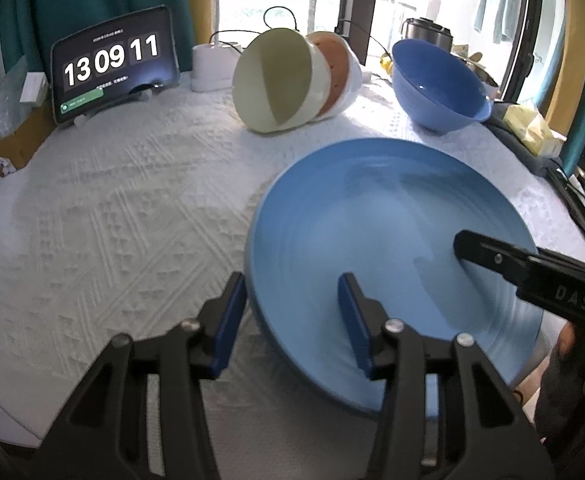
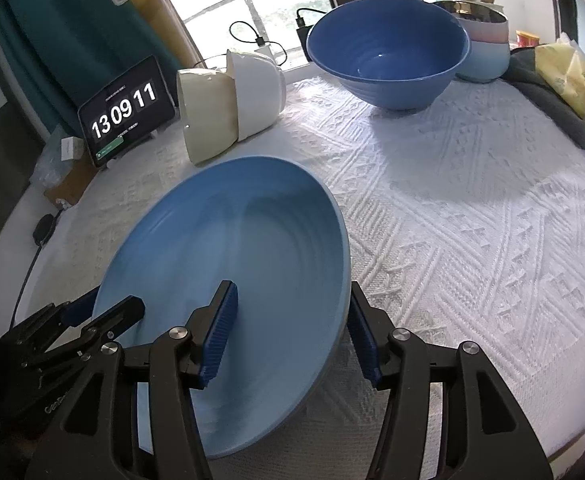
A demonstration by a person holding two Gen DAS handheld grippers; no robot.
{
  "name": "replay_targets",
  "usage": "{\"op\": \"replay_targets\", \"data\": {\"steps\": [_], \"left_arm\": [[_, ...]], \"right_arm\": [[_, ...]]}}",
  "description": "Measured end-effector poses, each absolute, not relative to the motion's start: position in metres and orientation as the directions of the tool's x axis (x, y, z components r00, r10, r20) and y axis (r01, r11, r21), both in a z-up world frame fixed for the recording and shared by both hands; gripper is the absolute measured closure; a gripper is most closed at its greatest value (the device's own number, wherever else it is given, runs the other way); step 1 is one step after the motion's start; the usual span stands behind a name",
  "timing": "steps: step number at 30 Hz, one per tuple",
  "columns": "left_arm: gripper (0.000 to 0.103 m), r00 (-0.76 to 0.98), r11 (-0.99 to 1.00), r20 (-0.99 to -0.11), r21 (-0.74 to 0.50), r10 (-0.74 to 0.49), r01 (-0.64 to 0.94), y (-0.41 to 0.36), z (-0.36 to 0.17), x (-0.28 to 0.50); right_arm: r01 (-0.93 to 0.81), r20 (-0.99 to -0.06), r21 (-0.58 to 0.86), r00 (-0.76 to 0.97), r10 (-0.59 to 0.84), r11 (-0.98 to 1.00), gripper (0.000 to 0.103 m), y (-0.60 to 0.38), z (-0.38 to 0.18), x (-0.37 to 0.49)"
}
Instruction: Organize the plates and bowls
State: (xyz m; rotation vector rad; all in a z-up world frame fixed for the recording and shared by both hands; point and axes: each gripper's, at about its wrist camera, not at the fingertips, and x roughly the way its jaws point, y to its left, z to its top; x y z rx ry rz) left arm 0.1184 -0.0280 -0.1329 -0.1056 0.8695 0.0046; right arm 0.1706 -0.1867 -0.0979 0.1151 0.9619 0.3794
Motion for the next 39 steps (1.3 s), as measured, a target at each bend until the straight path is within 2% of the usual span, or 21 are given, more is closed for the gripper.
{"op": "replay_targets", "data": {"steps": [14, 39], "left_arm": [[0.055, 0.638, 0.985, -0.764, -0.165, -0.093, -0.053, -0.007, -0.134, 0.118], [0.055, 0.658, 0.948, -0.752, -0.243, -0.051, -0.205, 0.08, -0.133, 0.129]], "right_arm": [[-0.249, -0.791, 0.207, 0.527, 0.311, 0.946, 0.046, -0.168, -0.09, 0.174], [-0.371, -0.804, 0.156, 0.49, 0.336, 0.915, 0.046, -0.085, -0.086, 0.193]]}}
